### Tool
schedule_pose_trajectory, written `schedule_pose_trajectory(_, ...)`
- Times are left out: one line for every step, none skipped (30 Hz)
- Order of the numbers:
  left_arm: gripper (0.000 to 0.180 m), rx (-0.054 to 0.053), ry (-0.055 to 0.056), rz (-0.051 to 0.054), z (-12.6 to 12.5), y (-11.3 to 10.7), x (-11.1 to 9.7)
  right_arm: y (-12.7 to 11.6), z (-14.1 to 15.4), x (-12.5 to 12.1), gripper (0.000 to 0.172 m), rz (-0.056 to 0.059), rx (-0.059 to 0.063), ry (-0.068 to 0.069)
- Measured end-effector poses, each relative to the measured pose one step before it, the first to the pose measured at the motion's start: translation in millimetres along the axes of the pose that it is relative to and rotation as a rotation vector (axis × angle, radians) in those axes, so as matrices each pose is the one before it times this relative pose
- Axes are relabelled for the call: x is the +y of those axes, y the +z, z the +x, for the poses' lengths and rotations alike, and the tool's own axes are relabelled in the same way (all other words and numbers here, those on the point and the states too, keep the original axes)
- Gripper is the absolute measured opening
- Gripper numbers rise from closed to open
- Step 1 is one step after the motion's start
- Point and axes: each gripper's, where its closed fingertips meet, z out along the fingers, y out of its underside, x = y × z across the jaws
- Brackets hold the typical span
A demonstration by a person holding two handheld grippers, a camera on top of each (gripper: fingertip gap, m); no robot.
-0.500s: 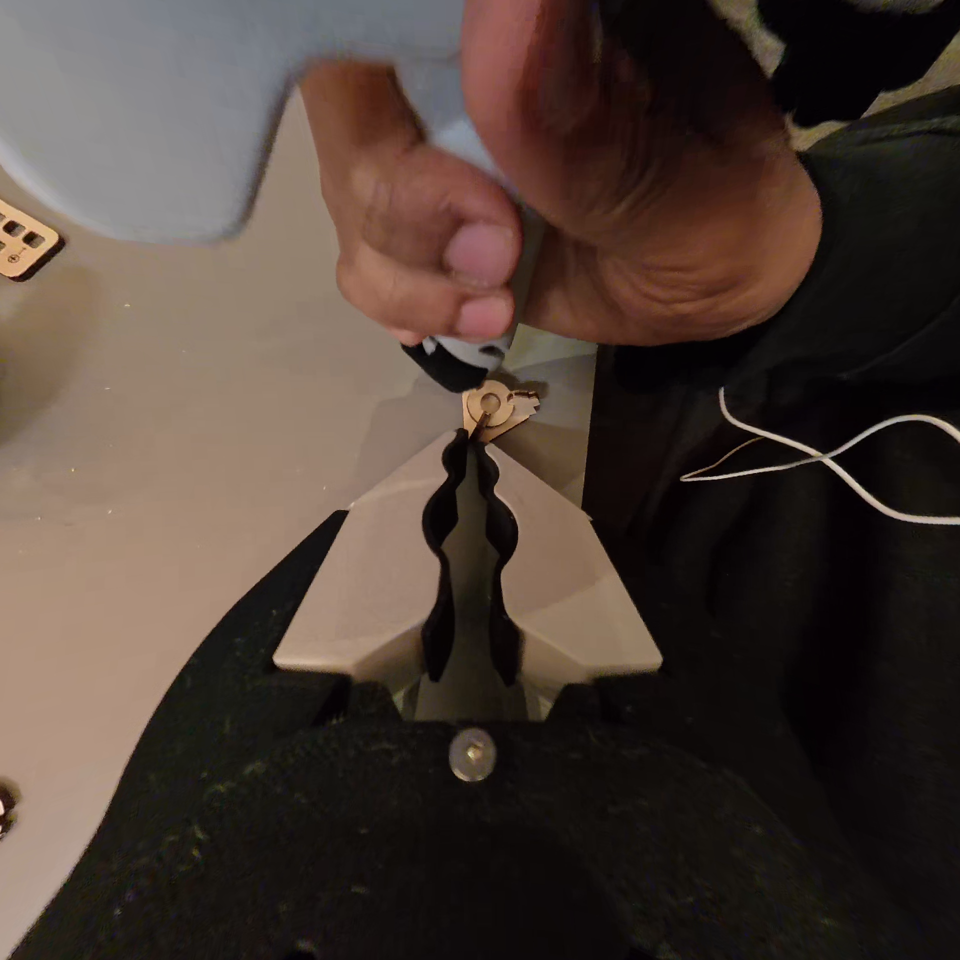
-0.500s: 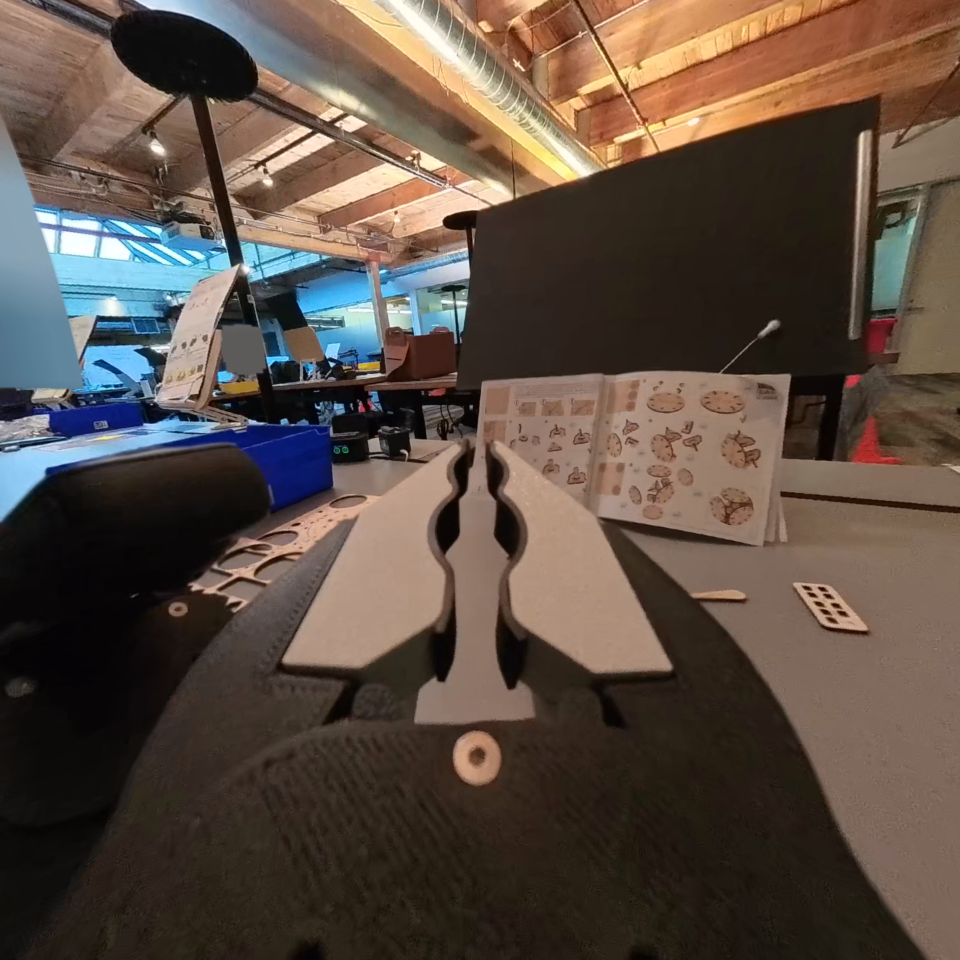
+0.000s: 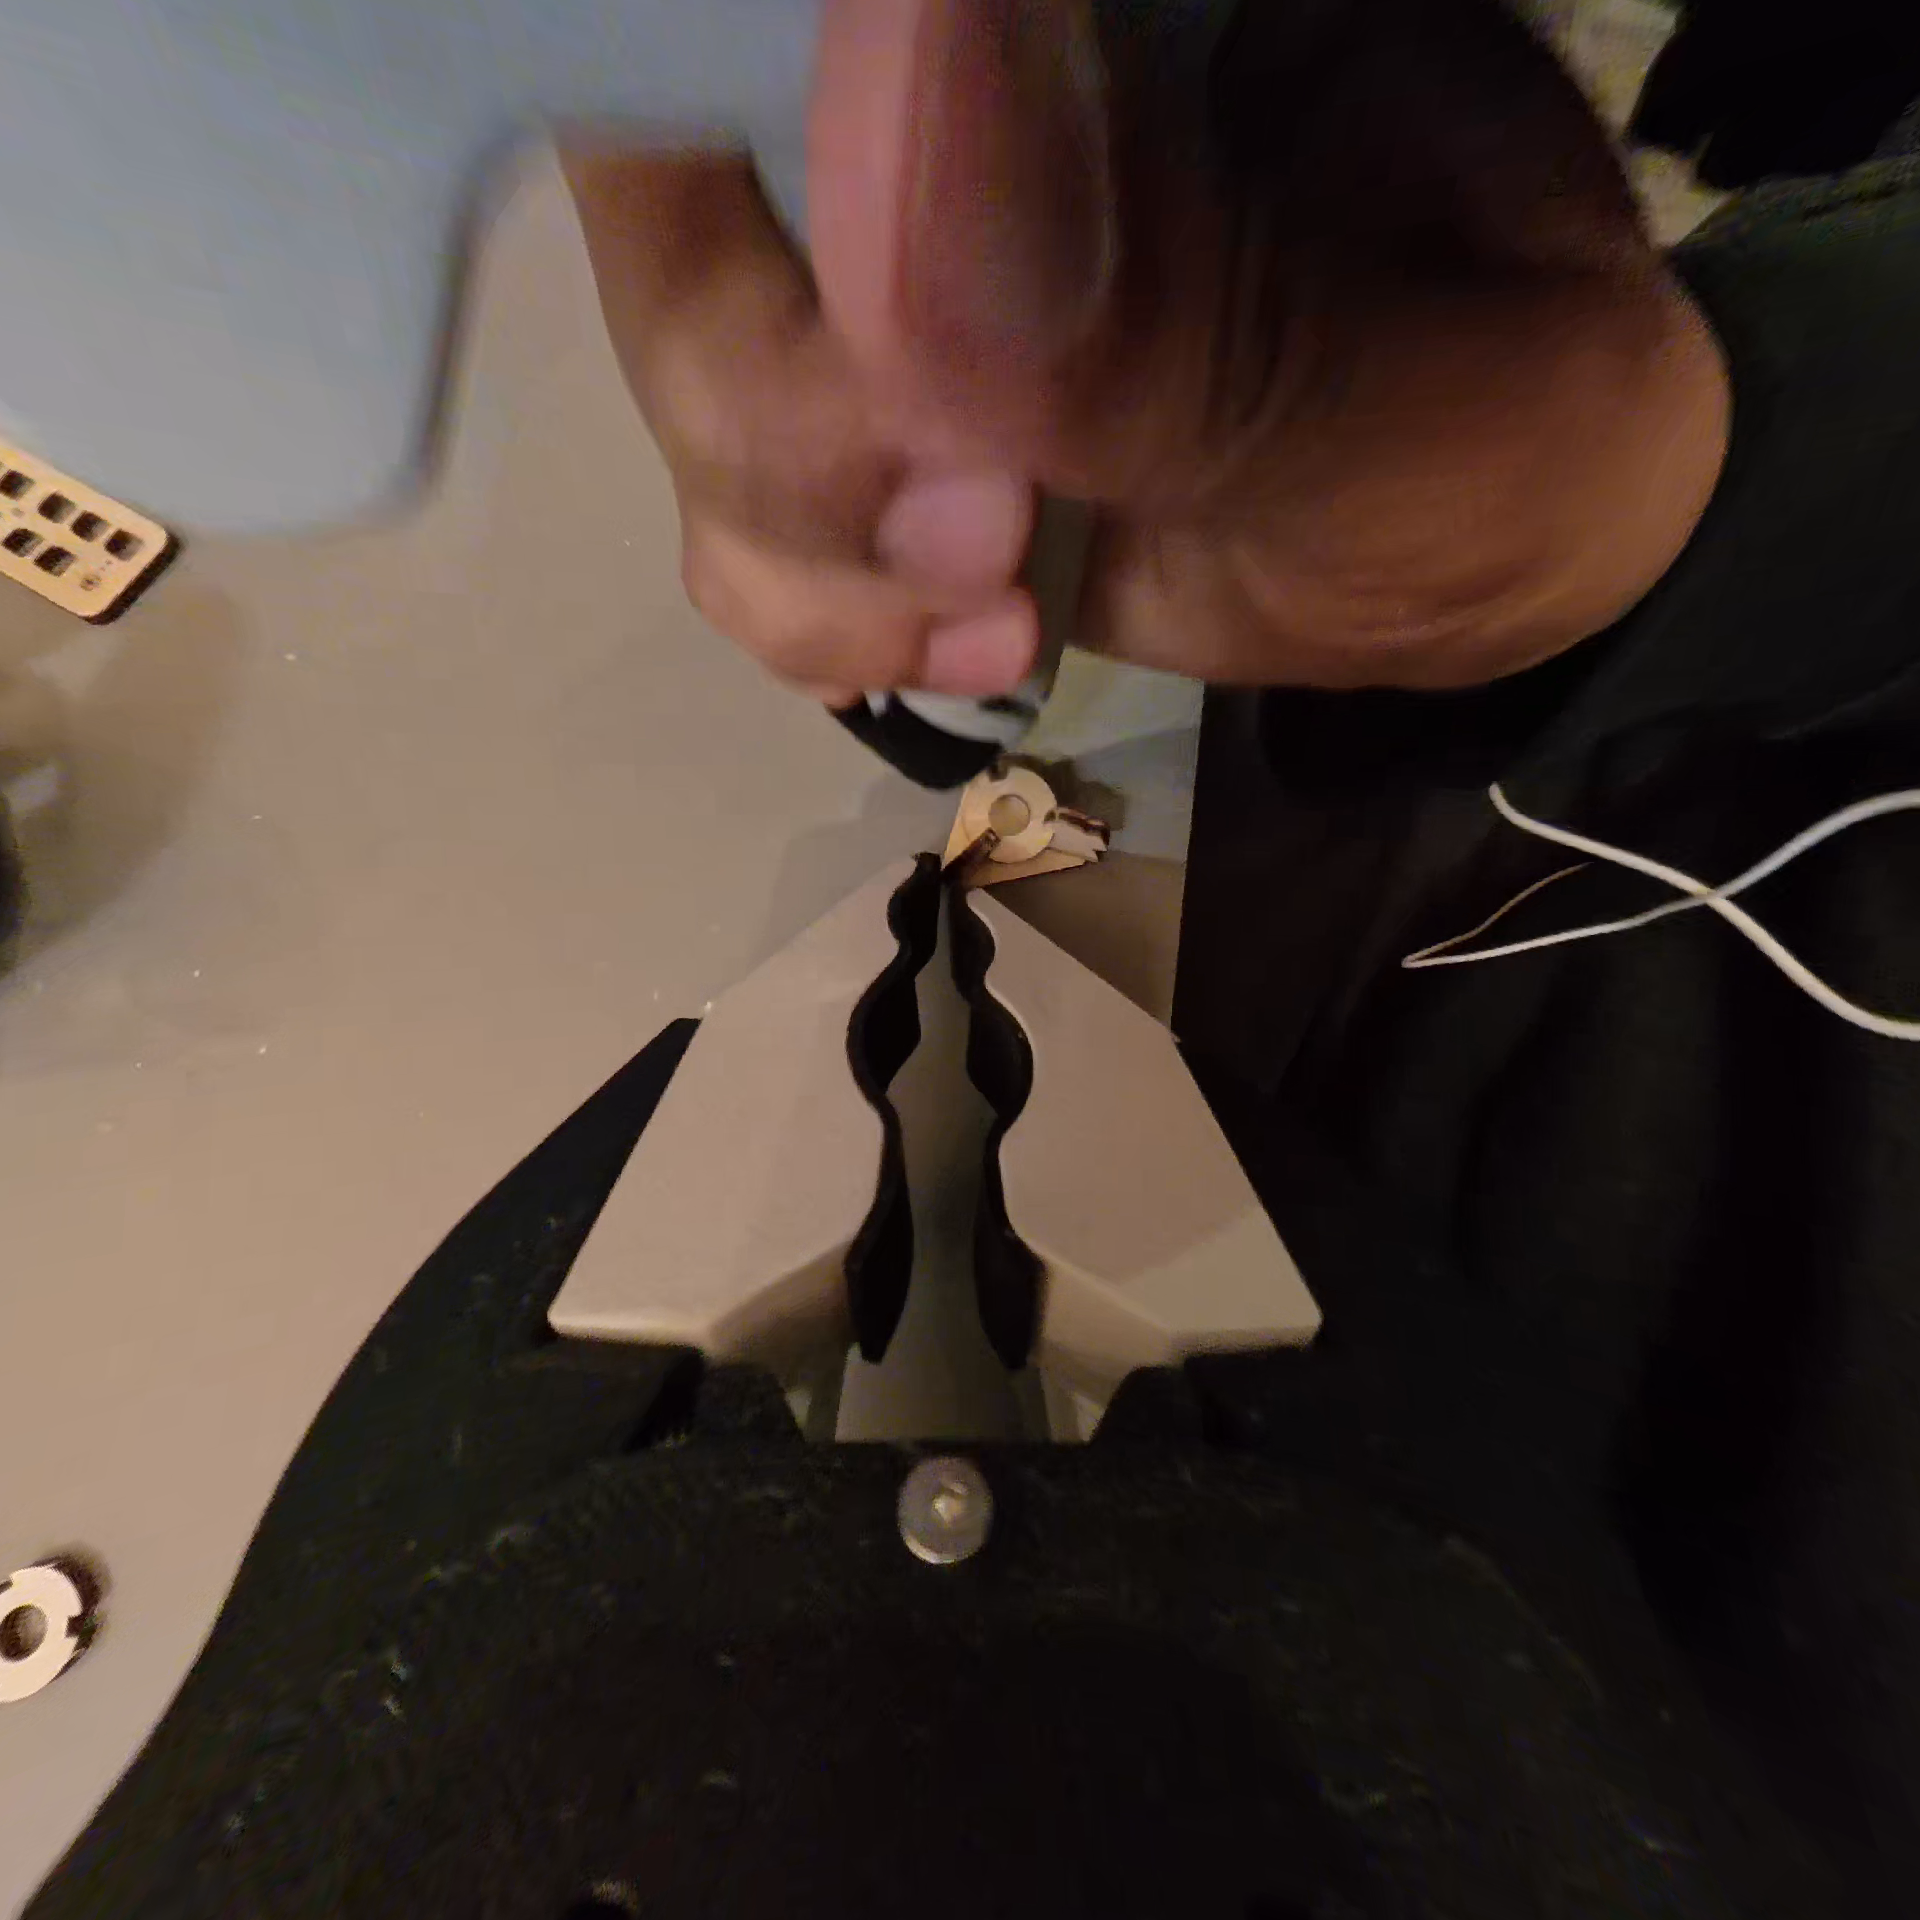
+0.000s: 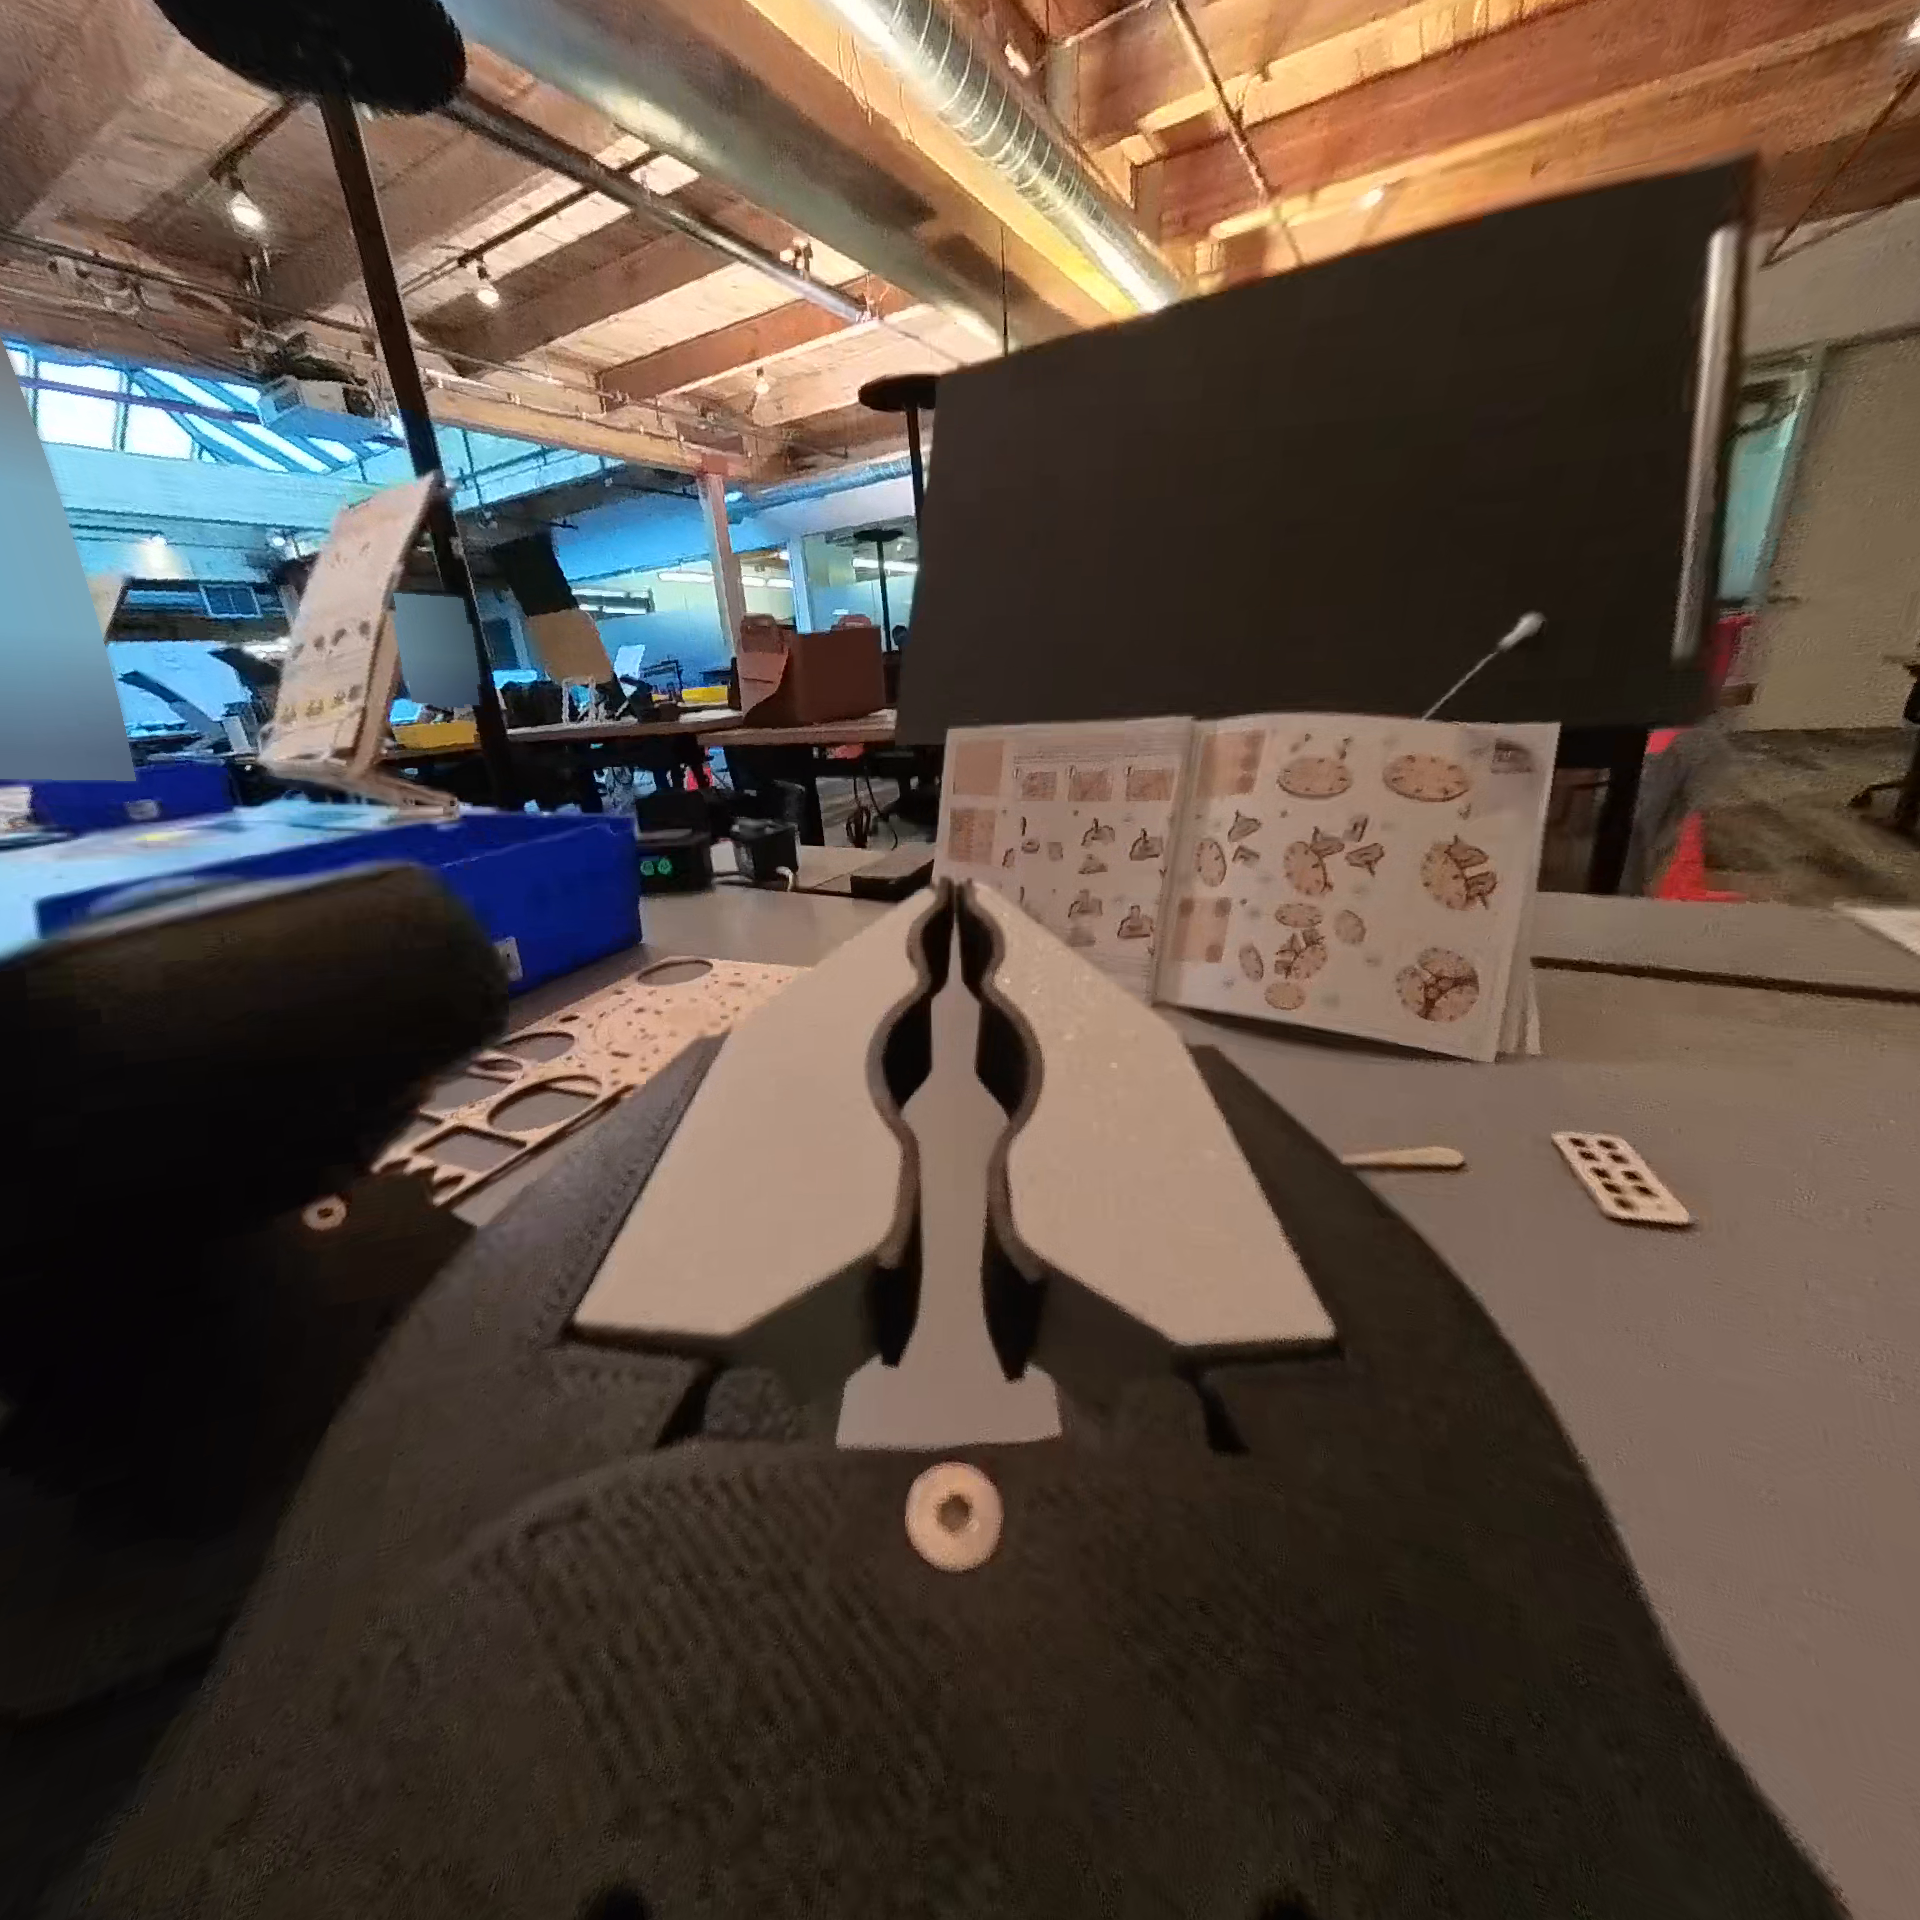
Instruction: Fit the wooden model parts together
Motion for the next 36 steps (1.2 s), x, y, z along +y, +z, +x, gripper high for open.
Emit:
schedule_pose_trajectory(0.0, -0.0011, 0.0004, -0.0007, 0.08, 0.13, 0.08, -1.02, 3.05, -10.47, 0.0, 0.0314, 0.0138, 0.0007)
schedule_pose_trajectory(0.0, 0.0005, -0.001, 0.0, -0.08, -0.01, 0.01, -0.66, 2.82, -4.85, 0.0, 0.0163, 0.0094, 0.0131)
schedule_pose_trajectory(0.0, 0.0019, -0.0022, -0.0001, -0.07, 0.03, -0.03, -0.42, 0.92, 6.35, 0.0, -0.0159, 0.001, 0.0149)
schedule_pose_trajectory(0.0, 0.0042, -0.0039, 0.0002, 0.19, -0.02, -0.02, -0.02, -0.58, 16.44, 0.0, -0.0443, -0.0036, 0.0016)
schedule_pose_trajectory(0.0, 0.0059, -0.0028, 0.0012, 0.39, 0.07, -0.32, -0.07, -1.29, 9.05, 0.0, -0.0164, -0.0035, -0.0141)
schedule_pose_trajectory(0.0, 0.0011, -0.0017, -0.0004, -0.22, 0.01, 0.0, -0.7, -0.84, -2.04, 0.0, 0.0079, 0.0031, -0.0259)
schedule_pose_trajectory(0.0, -0.0017, -0.0021, -0.0011, -0.28, 0.07, 0.14, 0.47, -0.14, -1.57, 0.0, -0.0055, 0.0056, -0.0202)
schedule_pose_trajectory(0.0, -0.0046, -0.0004, -0.002, -0.45, 0.07, 0.37, -0.21, -0.55, -7.44, 0.001, 0.0199, -0.0011, 0.0023)
schedule_pose_trajectory(0.0, -0.0045, 0.005, 0.0013, -0.13, -0.03, -0.17, -0.83, 1.07, -10.46, 0.002, 0.0309, 0.007, 0.0095)
schedule_pose_trajectory(0.0, -0.0031, 0.0034, -0.0001, 0.12, 0.17, -0.12, -0.75, 1.9, -8.66, 0.002, 0.0253, 0.0118, 0.0105)
schedule_pose_trajectory(0.0, -0.0017, 0.0016, -0.0002, 0.01, 0.04, 0.13, -0.42, 0.67, -0.82, 0.002, 0.0042, 0.0052, 0.0205)
schedule_pose_trajectory(0.0, 0.0001, -0.0002, -0.0002, -0.11, 0.01, 0.0, -0.24, -1.89, 11.46, 0.002, -0.0338, -0.0075, 0.0223)
schedule_pose_trajectory(0.0, 0.0032, -0.0036, -0.0001, 0.12, 0.0, -0.01, -0.58, -2.86, 16.02, 0.003, -0.0473, -0.0101, 0.0032)
schedule_pose_trajectory(0.0, 0.0053, -0.0034, 0.0001, 0.28, -0.13, 0.08, -1.81, -0.95, 3.4, 0.005, -0.0019, 0.0025, -0.0215)
schedule_pose_trajectory(0.0, 0.0014, -0.0019, 0.0007, -0.12, -0.04, -0.17, -2.84, 2.31, -8.09, 0.005, 0.0324, 0.0182, -0.0283)
schedule_pose_trajectory(0.0, 0.0022, -0.0025, 0.0001, 0.12, 0.08, 0.04, -2.32, 4.61, -9.09, 0.005, 0.0279, 0.0223, -0.0114)
schedule_pose_trajectory(0.0, -0.0001, 0.0002, -0.0002, -0.03, -0.01, 0.03, -1.96, 6.84, -10.65, 0.008, 0.0343, 0.0245, 0.0044)
schedule_pose_trajectory(0.0, -0.002, 0.0023, 0.0, -0.07, -0.08, -0.05, -1.74, 8.45, -10.05, 0.009, 0.0289, 0.0275, 0.0096)
schedule_pose_trajectory(0.0, -0.0015, 0.0001, -0.0003, -0.01, 0.06, 0.11, -1.42, 7.89, -7.5, 0.009, 0.0145, 0.0207, 0.0137)
schedule_pose_trajectory(0.0, -0.0045, -0.0002, 0.0, -0.53, 0.04, -0.04, -1.87, 6.61, -4.87, 0.009, 0.0033, 0.012, 0.0195)
schedule_pose_trajectory(0.0, -0.0027, -0.0003, 0.0001, -0.31, -0.13, -0.02, -2.62, 4.78, -2.66, 0.01, -0.0027, 0.002, 0.0183)
schedule_pose_trajectory(0.0, 0.0024, -0.0019, 0.0011, 0.12, -0.07, -0.02, -3.3, 2.53, -0.34, 0.014, -0.0121, -0.0112, 0.0028)
schedule_pose_trajectory(0.0, 0.0056, -0.0032, 0.0048, 0.3, -0.57, -0.55, -3.98, -0.73, 2.36, 0.022, -0.0244, -0.0325, -0.0175)
schedule_pose_trajectory(0.0, 0.013, -0.0066, 0.0107, 0.68, -1.1, -1.13, -4.8, -4.34, 5.63, 0.033, -0.0394, -0.0572, -0.0306)
schedule_pose_trajectory(0.0, 0.0177, -0.0131, 0.0151, 0.7, -1.55, -1.62, -5.9, -7.7, 9.85, 0.041, -0.0609, -0.08, -0.0366)
schedule_pose_trajectory(0.0, 0.0189, -0.0203, 0.0189, -0.06, -2.19, -1.94, -7.01, -11.47, 13.74, 0.051, -0.0786, -0.104, -0.0397)
schedule_pose_trajectory(0.0, 0.0229, -0.027, 0.022, -0.38, -2.72, -2.07, -7.67, -12.16, 15.9, 0.062, -0.0858, -0.1076, -0.04)
schedule_pose_trajectory(0.001, 0.0244, -0.033, 0.0262, -0.78, -3.03, -2.64, -8.07, -8.82, 17.7, 0.065, -0.091, -0.0818, -0.0378)
schedule_pose_trajectory(0.0, 0.0236, -0.0367, 0.0321, -1.34, -3.37, -3.46, -8.46, -6.16, 18.87, 0.06, -0.0967, -0.059, -0.0328)
schedule_pose_trajectory(0.0, 0.0249, -0.0382, 0.0343, -1.29, -3.54, -3.73, -8.25, -9.41, 17.99, 0.049, -0.0926, -0.0738, -0.0243)
schedule_pose_trajectory(0.0, 0.019, -0.0387, 0.0321, -2.28, -3.36, -3.58, -6.45, -12.7, 14.53, 0.033, -0.073, -0.0927, -0.0107)
schedule_pose_trajectory(0.0, -0.0059, -0.0327, 0.0312, -5.28, -3.34, -3.77, -3.21, -9.46, 10.43, 0.027, -0.0508, -0.0714, 0.0097)
schedule_pose_trajectory(0.0, -0.019, -0.016, 0.0318, -5.4, -3.17, -4.22, -0.57, -6.63, 7.23, 0.025, -0.0351, -0.0523, 0.0139)
schedule_pose_trajectory(0.0, -0.0121, 0.002, 0.0267, -3.14, -2.68, -3.84, 1.62, -4.32, 5.44, 0.022, -0.0271, -0.0382, 0.0041)
schedule_pose_trajectory(0.0, -0.0131, 0.0065, 0.0194, -2.98, -2.13, -2.97, 3.16, -1.37, 5.4, 0.02, -0.0273, -0.0216, -0.0075)
schedule_pose_trajectory(0.0, -0.0113, 0.0043, 0.0152, -2.64, -1.37, -2.5, 4.38, -1.01, 5.84, 0.02, -0.032, -0.0207, -0.0174)
